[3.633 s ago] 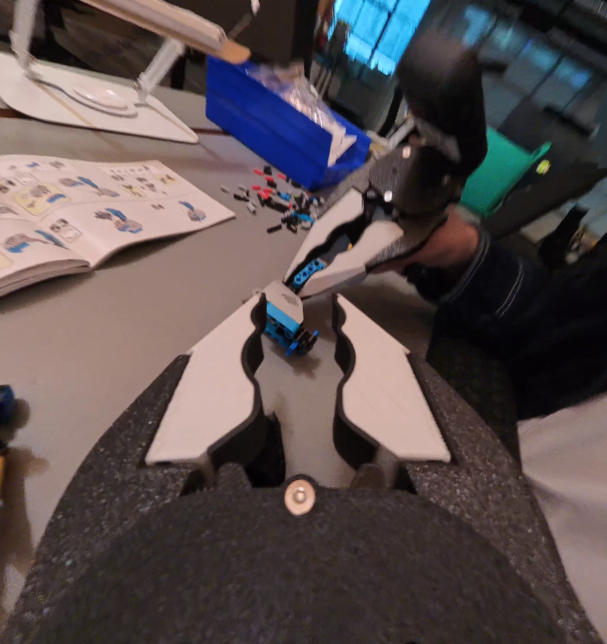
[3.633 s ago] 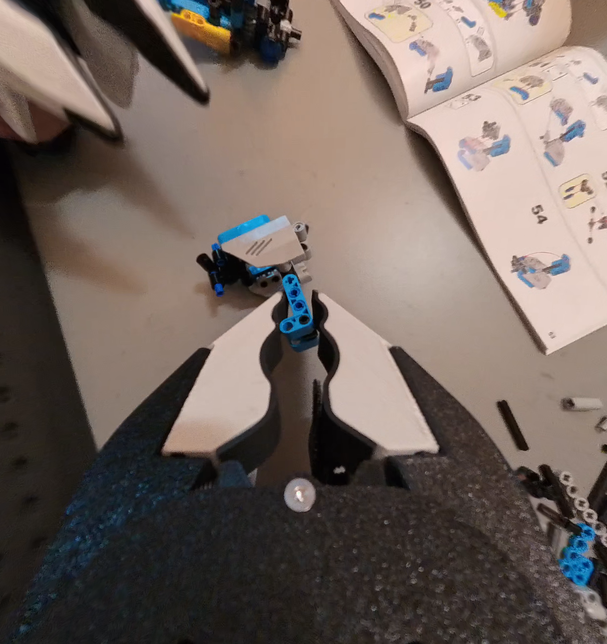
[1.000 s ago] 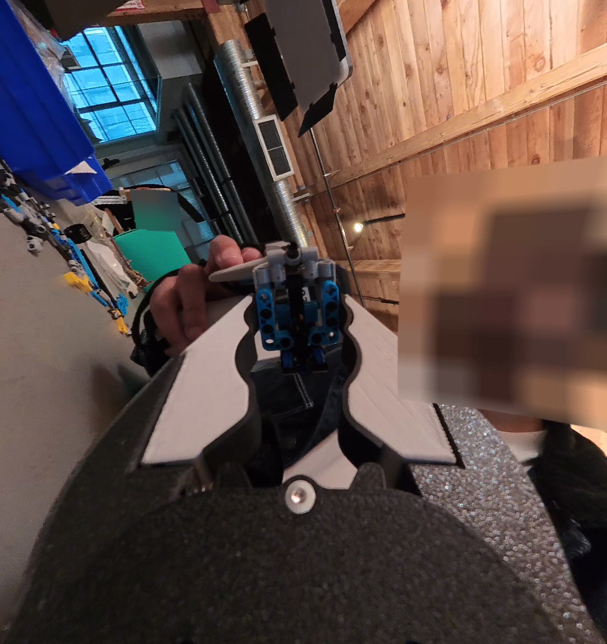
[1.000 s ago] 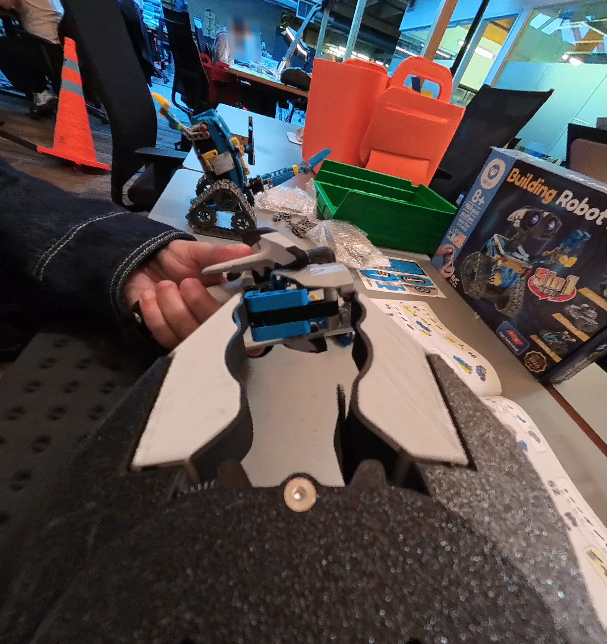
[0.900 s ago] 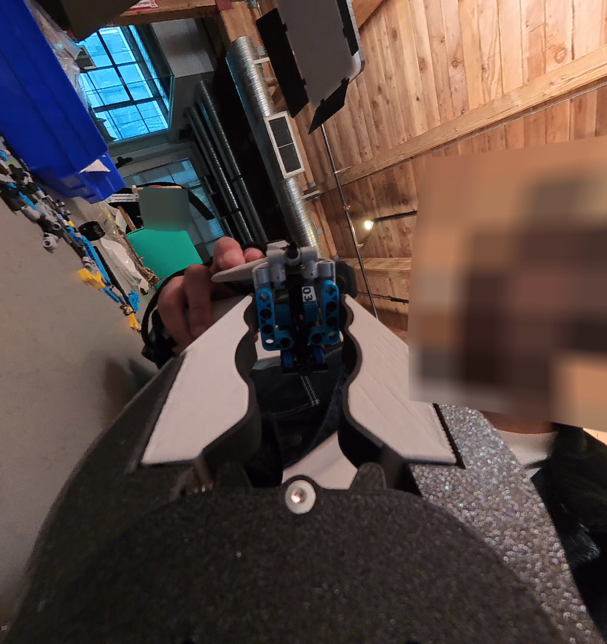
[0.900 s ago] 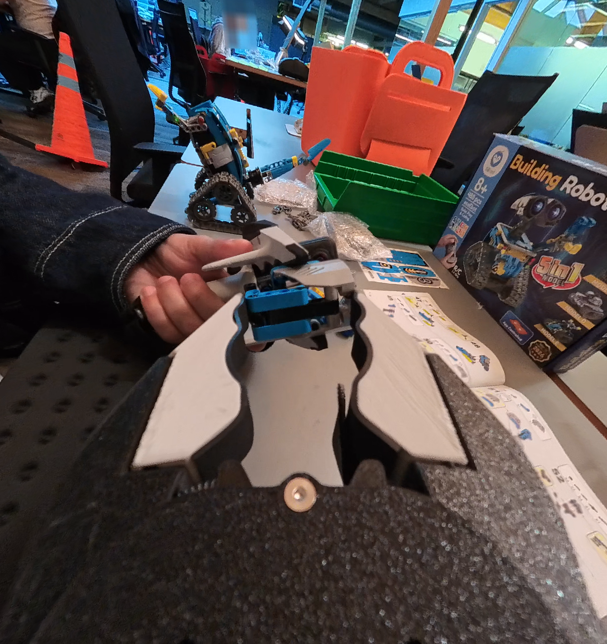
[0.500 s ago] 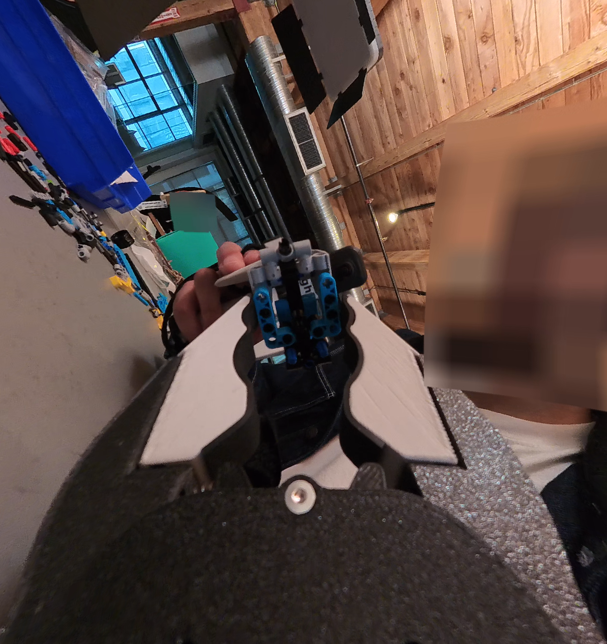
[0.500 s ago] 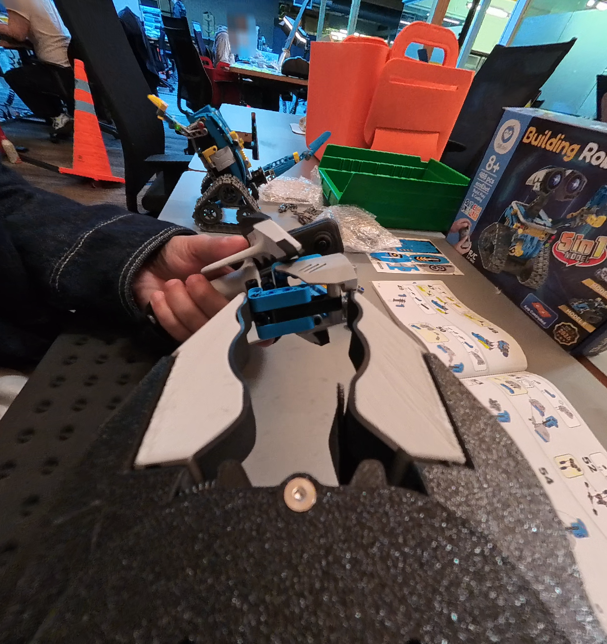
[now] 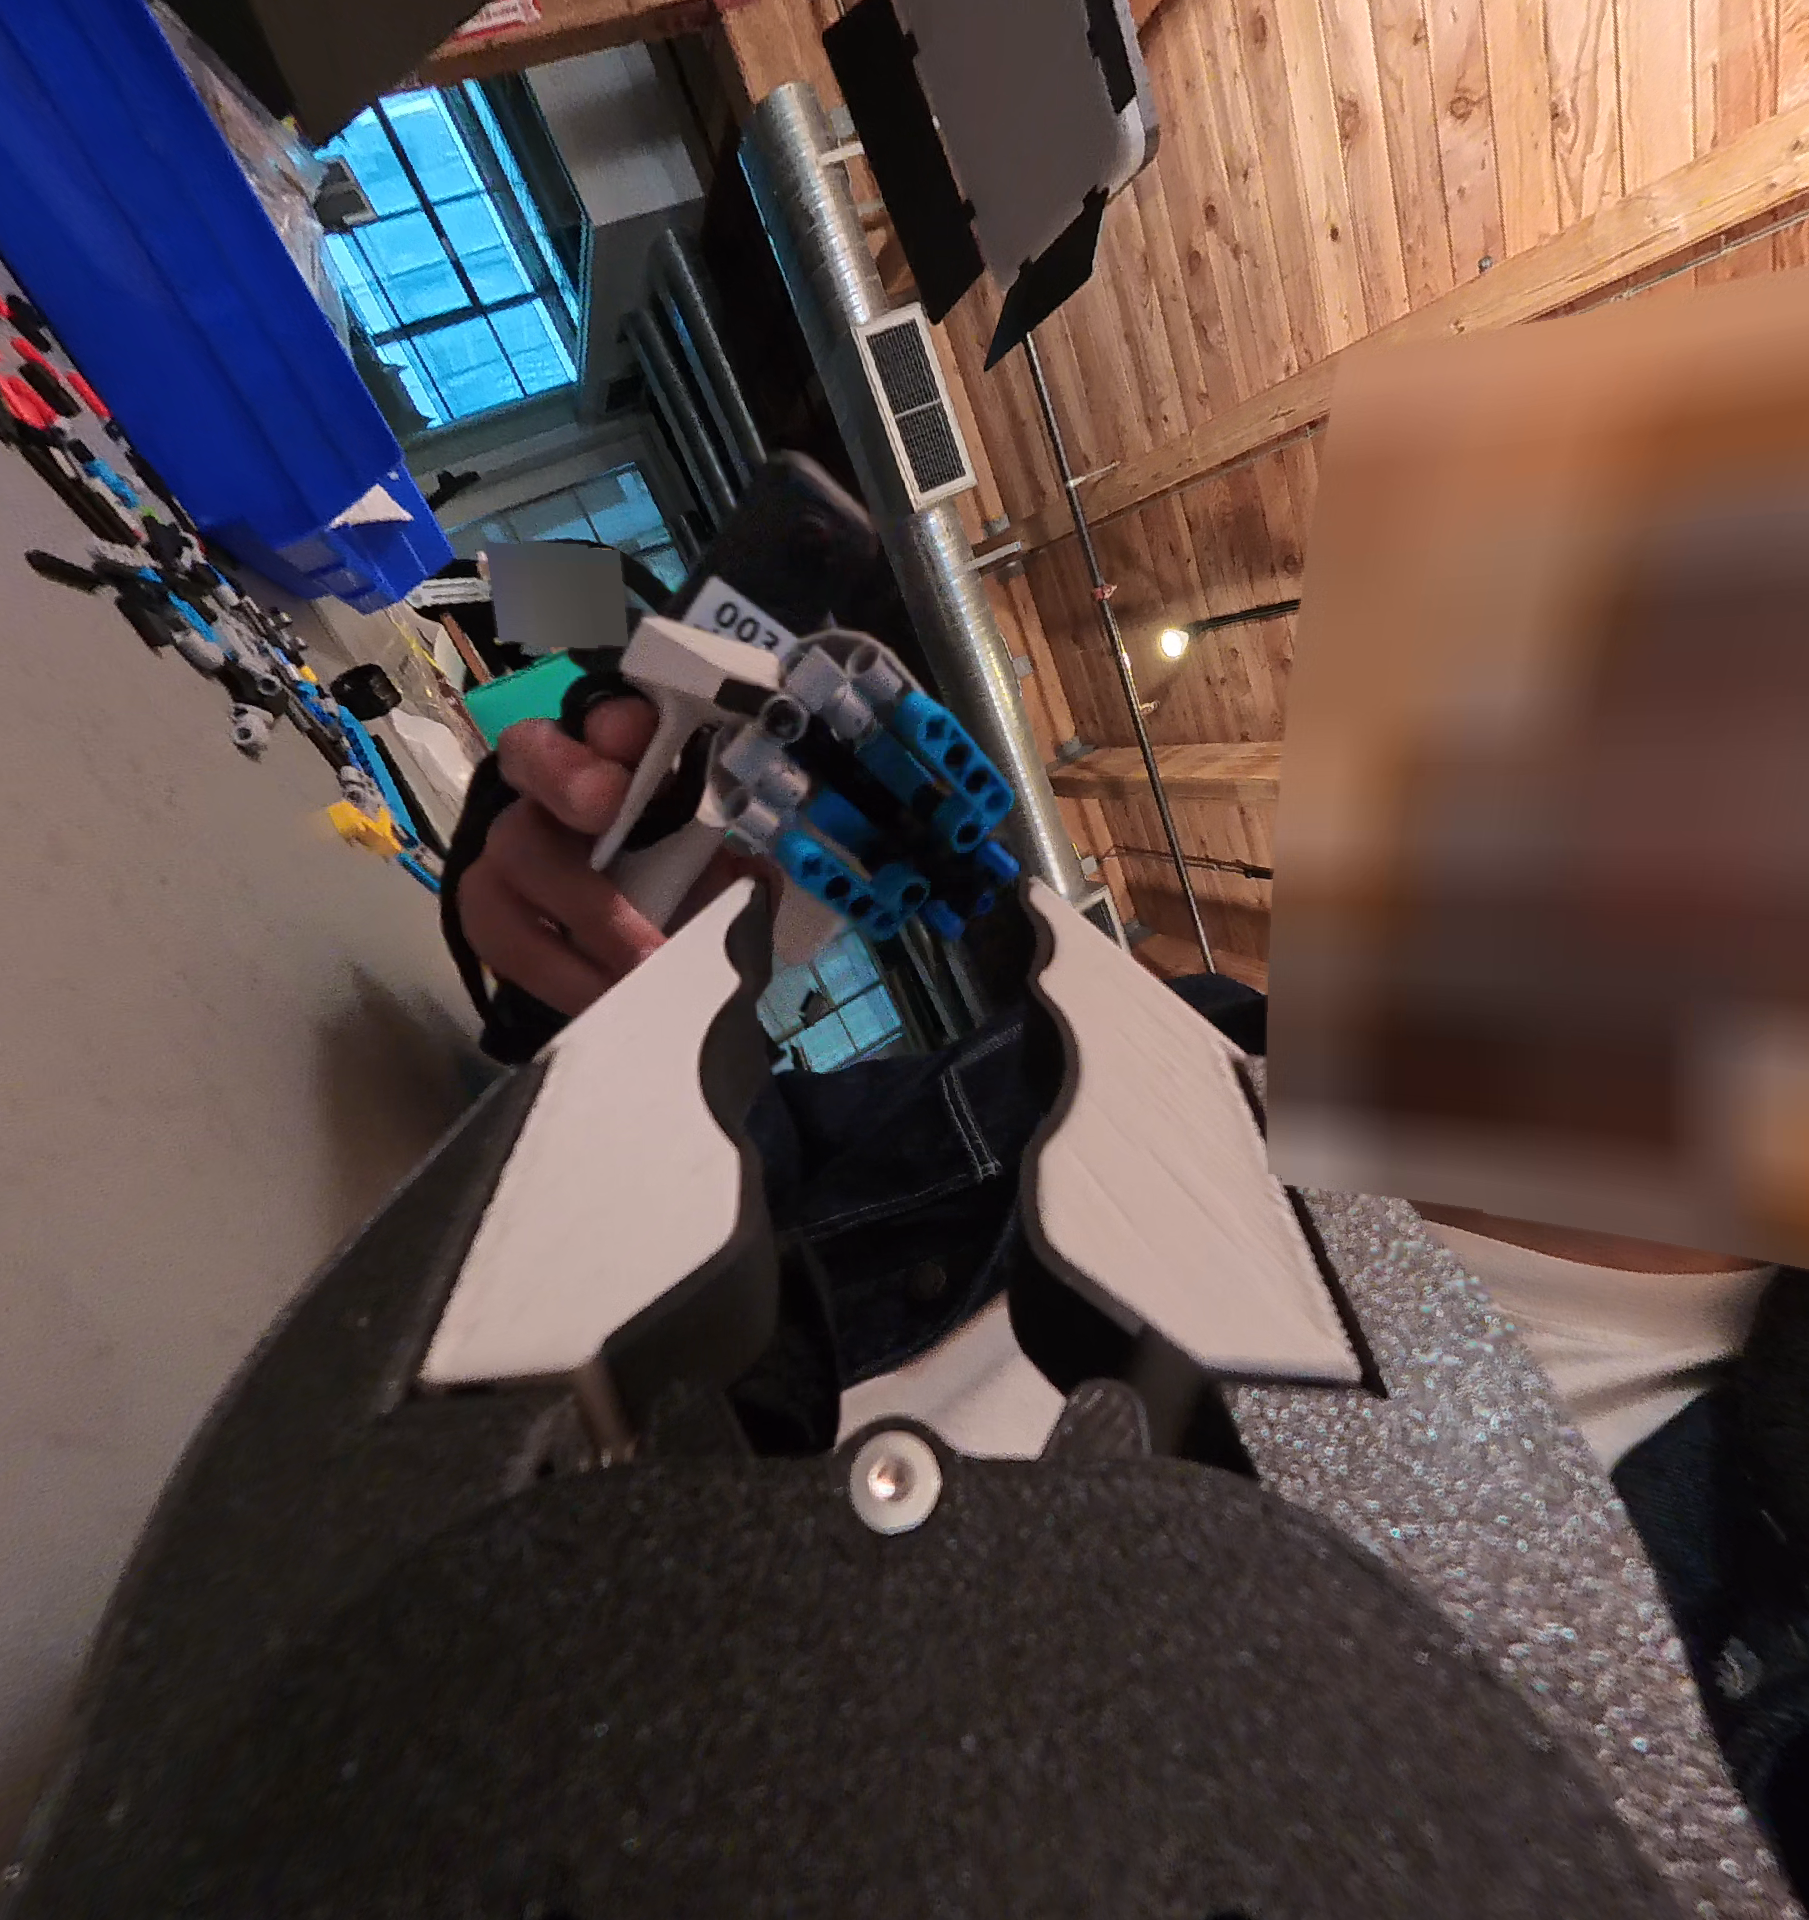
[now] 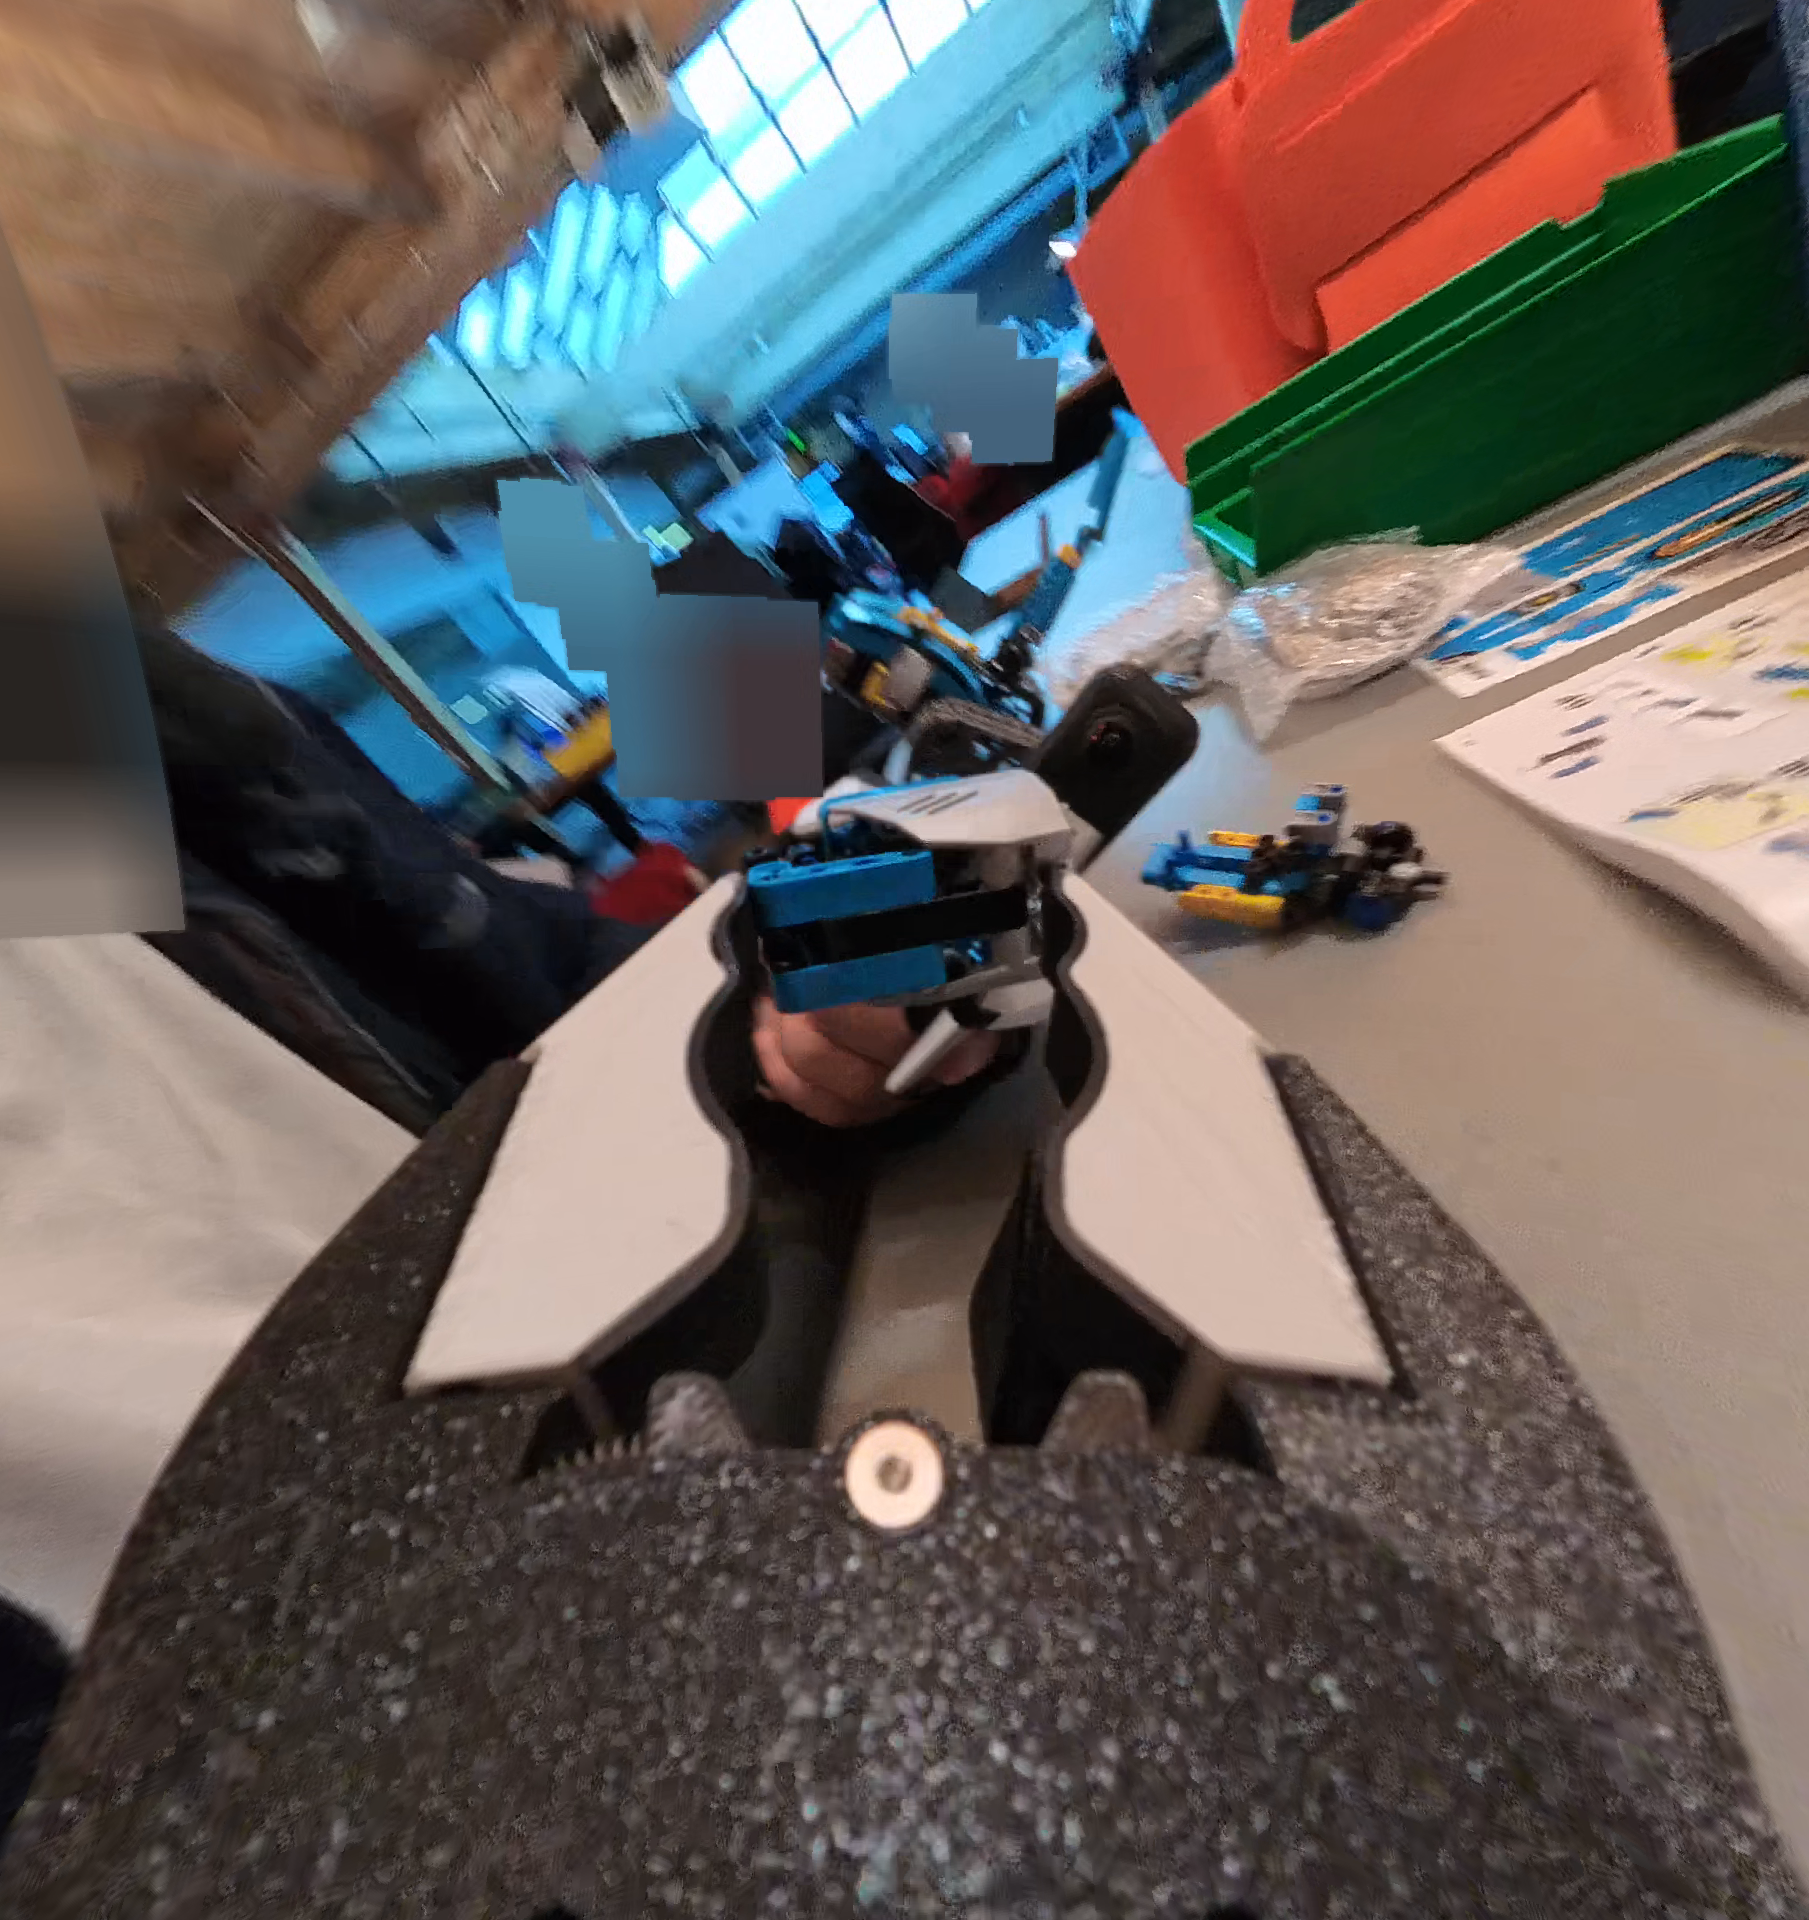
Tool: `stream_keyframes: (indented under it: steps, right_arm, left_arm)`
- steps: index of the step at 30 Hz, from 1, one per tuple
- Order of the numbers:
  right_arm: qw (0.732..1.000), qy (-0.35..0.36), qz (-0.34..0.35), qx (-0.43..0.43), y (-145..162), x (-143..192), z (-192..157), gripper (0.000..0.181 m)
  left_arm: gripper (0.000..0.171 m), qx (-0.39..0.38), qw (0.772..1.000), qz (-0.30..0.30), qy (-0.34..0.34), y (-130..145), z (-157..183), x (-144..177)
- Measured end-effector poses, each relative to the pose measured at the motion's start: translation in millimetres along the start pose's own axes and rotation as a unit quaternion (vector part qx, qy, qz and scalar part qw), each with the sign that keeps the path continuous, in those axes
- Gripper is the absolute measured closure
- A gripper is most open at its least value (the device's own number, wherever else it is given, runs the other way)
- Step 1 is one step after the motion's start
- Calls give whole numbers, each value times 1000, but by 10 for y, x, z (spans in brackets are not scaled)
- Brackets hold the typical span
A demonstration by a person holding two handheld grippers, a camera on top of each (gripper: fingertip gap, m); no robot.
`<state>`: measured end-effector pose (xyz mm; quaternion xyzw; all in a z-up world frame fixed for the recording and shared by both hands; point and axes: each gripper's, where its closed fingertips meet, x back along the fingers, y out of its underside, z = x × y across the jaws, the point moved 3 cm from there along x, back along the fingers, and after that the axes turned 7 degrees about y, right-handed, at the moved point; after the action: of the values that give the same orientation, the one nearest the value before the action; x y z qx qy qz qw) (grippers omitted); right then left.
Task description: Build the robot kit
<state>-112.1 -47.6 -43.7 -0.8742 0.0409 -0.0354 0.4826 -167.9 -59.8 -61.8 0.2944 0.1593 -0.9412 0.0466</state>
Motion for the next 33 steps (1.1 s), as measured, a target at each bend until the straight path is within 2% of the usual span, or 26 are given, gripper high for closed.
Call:
stream_keyframes:
  steps: [3,5,7,9,12,14,16,20,23,25,26,27,29,31,33]
  right_arm:
    - [990,-85,24,-109,-72,86,-13,128]
    - [972,-154,26,-178,-89,114,-71,127]
    - [941,-225,18,-251,-79,132,-123,128]
    - [908,-285,-19,-307,5,113,-199,128]
    - [893,-312,-69,-316,157,17,-317,128]
    - [878,-341,-107,-317,230,11,-434,127]
    - [882,-332,-146,-301,346,-14,-480,127]
    - [897,-312,-157,-270,362,-2,-497,127]
    - [951,-213,-102,-201,197,25,-292,121]
    - [983,-135,-81,-95,113,133,-194,123]
    - [992,-97,-72,-31,80,191,-180,129]
    - [996,-59,-64,38,62,234,-186,130]
    - [985,-9,-65,160,100,265,-262,134]
    - [972,30,-77,220,158,224,-282,135]
    - [965,52,-80,245,171,165,-285,134]
  left_arm:
    - [122,-22,1000,14,-12,-61,21,39]
    - [123,-80,996,8,-41,-100,65,57]
    - [100,-168,982,-5,-88,-135,124,52]
    - [93,-240,965,-39,-96,-65,224,-25]
    - [94,-268,954,-118,-60,224,303,-195]
    - [111,-289,941,-170,-54,395,305,-248]
    - [133,-310,927,-205,-56,507,290,-255]
    - [135,-355,906,-219,-74,534,289,-263]
    - [136,-461,853,-202,-138,417,283,-229]
    - [136,-523,805,-203,-192,349,226,-187]
    - [137,-541,789,-202,-210,322,209,-174]
    - [137,-551,779,-201,-223,298,195,-166]
    - [137,-559,766,-202,-243,259,156,-145]
    - [137,-557,767,-203,-245,257,140,-146]
    - [137,-565,762,-204,-242,263,143,-153]
